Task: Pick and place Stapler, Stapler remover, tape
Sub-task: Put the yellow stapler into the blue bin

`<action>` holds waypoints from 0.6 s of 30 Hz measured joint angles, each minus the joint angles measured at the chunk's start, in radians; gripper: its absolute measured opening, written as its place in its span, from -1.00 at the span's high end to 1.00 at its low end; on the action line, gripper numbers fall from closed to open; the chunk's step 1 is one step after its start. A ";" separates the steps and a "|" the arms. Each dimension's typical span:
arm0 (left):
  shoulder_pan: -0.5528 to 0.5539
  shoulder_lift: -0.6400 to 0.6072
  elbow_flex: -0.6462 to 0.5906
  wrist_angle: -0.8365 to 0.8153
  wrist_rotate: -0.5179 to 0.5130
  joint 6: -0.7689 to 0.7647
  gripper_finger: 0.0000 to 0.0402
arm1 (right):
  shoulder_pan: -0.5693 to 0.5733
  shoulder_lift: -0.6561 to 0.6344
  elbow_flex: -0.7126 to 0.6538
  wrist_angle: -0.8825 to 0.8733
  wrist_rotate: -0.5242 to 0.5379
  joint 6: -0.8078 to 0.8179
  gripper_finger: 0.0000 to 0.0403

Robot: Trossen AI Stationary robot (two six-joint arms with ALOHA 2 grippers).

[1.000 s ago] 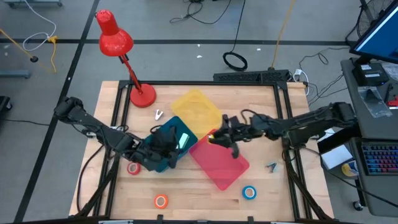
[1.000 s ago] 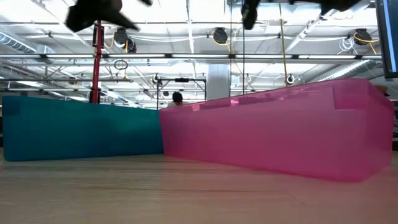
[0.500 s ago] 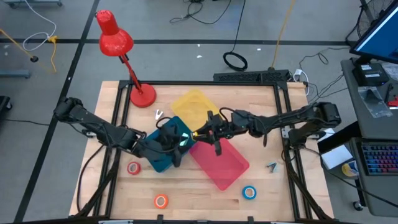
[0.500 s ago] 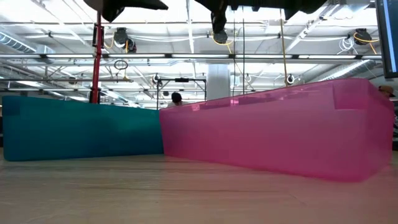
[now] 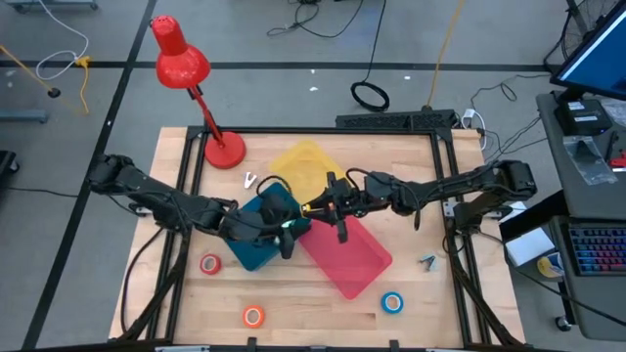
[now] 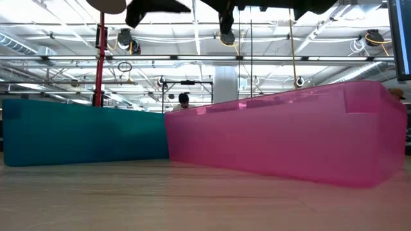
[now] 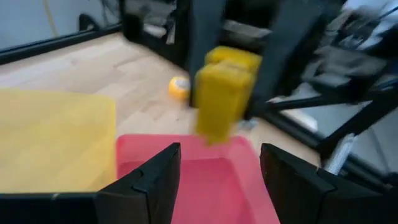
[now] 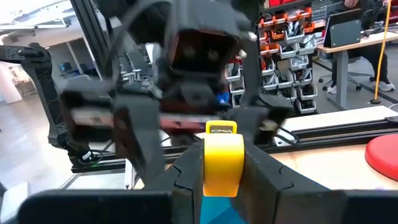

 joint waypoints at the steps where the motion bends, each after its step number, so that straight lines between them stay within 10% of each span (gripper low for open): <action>1: 0.007 0.001 -0.002 0.002 0.005 0.009 -0.09 | 0.000 0.000 0.000 0.000 0.000 0.001 0.64; 18: 0.040 -0.003 0.001 0.028 0.040 0.167 -0.09 | 0.002 0.018 0.000 -0.014 -0.024 0.116 0.62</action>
